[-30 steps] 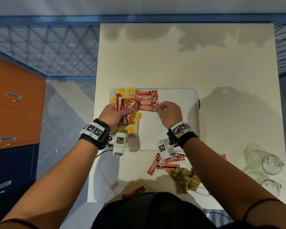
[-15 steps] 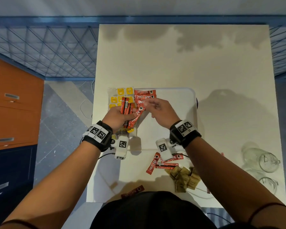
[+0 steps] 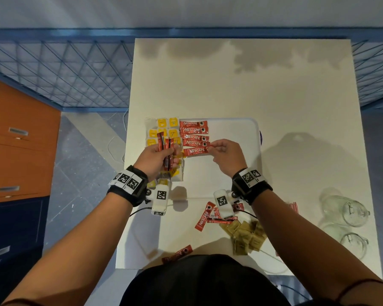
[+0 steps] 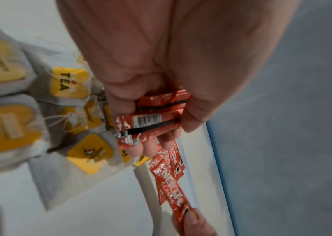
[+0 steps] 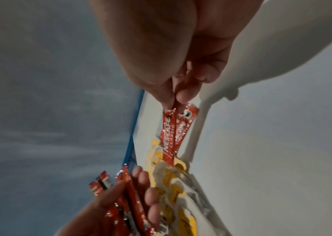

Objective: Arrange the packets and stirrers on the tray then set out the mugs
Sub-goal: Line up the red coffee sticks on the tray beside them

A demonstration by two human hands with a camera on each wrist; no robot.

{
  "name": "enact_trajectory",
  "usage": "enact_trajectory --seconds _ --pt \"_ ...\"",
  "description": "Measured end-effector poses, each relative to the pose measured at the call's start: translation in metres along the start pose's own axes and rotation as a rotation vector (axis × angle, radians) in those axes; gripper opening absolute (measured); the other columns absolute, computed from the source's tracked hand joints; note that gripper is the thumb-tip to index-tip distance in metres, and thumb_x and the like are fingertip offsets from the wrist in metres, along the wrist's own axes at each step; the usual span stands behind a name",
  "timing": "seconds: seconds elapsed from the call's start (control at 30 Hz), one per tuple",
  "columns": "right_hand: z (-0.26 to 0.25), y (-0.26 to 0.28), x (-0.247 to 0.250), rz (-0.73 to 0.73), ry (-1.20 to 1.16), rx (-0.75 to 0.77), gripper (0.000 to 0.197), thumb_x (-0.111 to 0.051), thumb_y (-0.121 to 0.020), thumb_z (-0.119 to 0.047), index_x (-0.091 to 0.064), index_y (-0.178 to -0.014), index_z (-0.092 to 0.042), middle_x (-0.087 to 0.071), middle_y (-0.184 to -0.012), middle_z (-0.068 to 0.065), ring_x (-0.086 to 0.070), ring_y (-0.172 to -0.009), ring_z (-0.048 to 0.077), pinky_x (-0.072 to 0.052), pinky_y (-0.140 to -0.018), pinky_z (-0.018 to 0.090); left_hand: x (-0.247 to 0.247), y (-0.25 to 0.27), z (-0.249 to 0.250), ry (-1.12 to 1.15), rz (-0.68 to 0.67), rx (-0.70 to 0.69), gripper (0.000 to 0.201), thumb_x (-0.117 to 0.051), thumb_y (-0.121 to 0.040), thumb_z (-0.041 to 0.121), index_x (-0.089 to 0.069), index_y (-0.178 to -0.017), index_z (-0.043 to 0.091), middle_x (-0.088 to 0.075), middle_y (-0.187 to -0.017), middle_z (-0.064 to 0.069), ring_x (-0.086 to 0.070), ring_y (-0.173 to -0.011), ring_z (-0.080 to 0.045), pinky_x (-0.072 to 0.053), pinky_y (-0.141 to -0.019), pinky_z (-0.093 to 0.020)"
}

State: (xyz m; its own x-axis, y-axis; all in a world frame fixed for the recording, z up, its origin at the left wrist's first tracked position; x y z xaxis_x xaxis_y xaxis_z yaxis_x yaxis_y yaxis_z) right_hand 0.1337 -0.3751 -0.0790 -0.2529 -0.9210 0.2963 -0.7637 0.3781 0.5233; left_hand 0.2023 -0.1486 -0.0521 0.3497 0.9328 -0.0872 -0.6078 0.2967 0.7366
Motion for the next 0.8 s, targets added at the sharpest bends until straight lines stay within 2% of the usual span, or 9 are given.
enact_trajectory --seconds 0.07,0.13,0.23,0.33,0.5,0.6,0.67,0.73,0.8 --pt "0.015 0.002 -0.002 0.021 0.046 -0.047 0.004 -0.074 -0.091 -0.026 -0.069 -0.091 -0.026 -0.076 -0.083 -0.006 -0.072 -0.069 0.013 -0.063 -0.077 0.037 0.003 0.002 -0.005 0.02 0.014 0.012 0.024 -0.05 -0.102 0.005 -0.067 -0.119 0.0 -0.071 -0.102 -0.016 -0.067 -0.076 -0.025 -0.059 -0.079 -0.041" --pt "0.021 0.003 -0.004 0.05 0.089 -0.071 0.007 -0.074 -0.091 -0.031 -0.067 -0.087 -0.03 -0.076 -0.081 -0.009 -0.072 -0.067 0.01 -0.063 -0.079 0.041 0.006 0.004 -0.012 0.037 0.014 0.032 0.026 -0.05 -0.102 0.004 -0.066 -0.121 0.002 -0.074 -0.106 -0.017 -0.07 -0.081 -0.027 -0.059 -0.081 -0.044" --pt "0.018 0.003 -0.001 0.126 0.225 -0.037 0.014 -0.073 -0.089 -0.039 -0.063 -0.08 -0.035 -0.071 -0.08 -0.015 -0.069 -0.076 0.006 -0.059 -0.08 0.034 0.005 0.009 -0.021 0.05 -0.01 0.046 0.027 -0.048 -0.103 0.006 -0.064 -0.124 0.004 -0.073 -0.113 -0.019 -0.07 -0.093 -0.032 -0.062 -0.074 -0.044" --pt "0.013 0.002 -0.002 0.165 0.272 -0.02 0.014 -0.073 -0.09 -0.039 -0.063 -0.082 -0.034 -0.068 -0.08 -0.017 -0.065 -0.078 0.003 -0.055 -0.079 0.029 0.004 0.015 -0.025 0.096 -0.015 0.036 0.022 -0.047 -0.103 0.004 -0.064 -0.117 0.004 -0.075 -0.107 -0.016 -0.073 -0.084 -0.027 -0.061 -0.067 -0.039" --pt "0.011 -0.005 -0.005 0.169 0.346 -0.03 0.012 -0.07 -0.091 -0.042 -0.068 -0.087 -0.031 -0.069 -0.08 -0.015 -0.067 -0.082 0.009 -0.054 -0.081 0.029 -0.001 0.018 -0.036 0.086 -0.039 0.034 0.022 -0.051 -0.102 0.004 -0.069 -0.113 0.01 -0.076 -0.103 -0.007 -0.073 -0.094 -0.022 -0.061 -0.077 -0.035" --pt "0.011 -0.008 -0.005 0.177 0.383 -0.021 0.014 -0.068 -0.09 -0.044 -0.069 -0.09 -0.03 -0.071 -0.084 -0.014 -0.067 -0.084 0.012 -0.057 -0.085 0.033 -0.003 0.018 -0.037 0.046 -0.037 0.023 0.021 -0.054 -0.101 0.005 -0.07 -0.111 0.014 -0.078 -0.097 -0.002 -0.074 -0.085 -0.016 -0.061 -0.071 -0.031" --pt "0.011 -0.007 -0.004 0.178 0.362 -0.029 0.014 -0.068 -0.09 -0.043 -0.065 -0.095 -0.03 -0.07 -0.084 -0.012 -0.068 -0.085 0.014 -0.058 -0.085 0.036 -0.005 0.018 -0.034 -0.014 -0.037 0.002 0.016 -0.058 -0.099 0.005 -0.072 -0.105 0.012 -0.077 -0.089 -0.001 -0.072 -0.076 -0.018 -0.061 -0.077 -0.035" --pt "0.01 -0.004 -0.003 0.174 0.33 -0.029 0.02 -0.069 -0.09 -0.042 -0.06 -0.103 -0.029 -0.068 -0.082 -0.01 -0.068 -0.085 0.015 -0.057 -0.085 0.037 -0.009 0.02 -0.031 -0.072 -0.043 -0.022 0.012 -0.064 -0.095 0.004 -0.074 -0.094 0.011 -0.074 -0.078 -0.004 -0.065 -0.064 -0.019 -0.06 -0.075 -0.035" --pt "0.005 0.003 -0.003 0.152 0.29 -0.007 0.023 -0.069 -0.091 -0.041 -0.059 -0.107 -0.028 -0.065 -0.079 -0.011 -0.066 -0.083 0.011 -0.055 -0.084 0.034 -0.013 0.021 -0.028 -0.104 -0.044 -0.041 0.025 -0.068 -0.092 0.003 -0.076 -0.075 0.02 -0.071 -0.075 -0.005 -0.061 -0.061 -0.017 -0.059 -0.069 -0.03"
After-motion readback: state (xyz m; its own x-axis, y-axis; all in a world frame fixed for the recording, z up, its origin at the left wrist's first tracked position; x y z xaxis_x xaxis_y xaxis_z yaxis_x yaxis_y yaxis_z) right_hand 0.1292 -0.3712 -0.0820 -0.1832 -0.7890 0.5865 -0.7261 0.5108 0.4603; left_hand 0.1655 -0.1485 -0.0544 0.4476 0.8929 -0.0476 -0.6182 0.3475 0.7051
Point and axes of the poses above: each hand's wrist, its own y-axis away from the middle knuckle, its own x-axis out of the back of the hand, z = x × y, the point moved 9 cm from there along -y, towards the middle knuckle
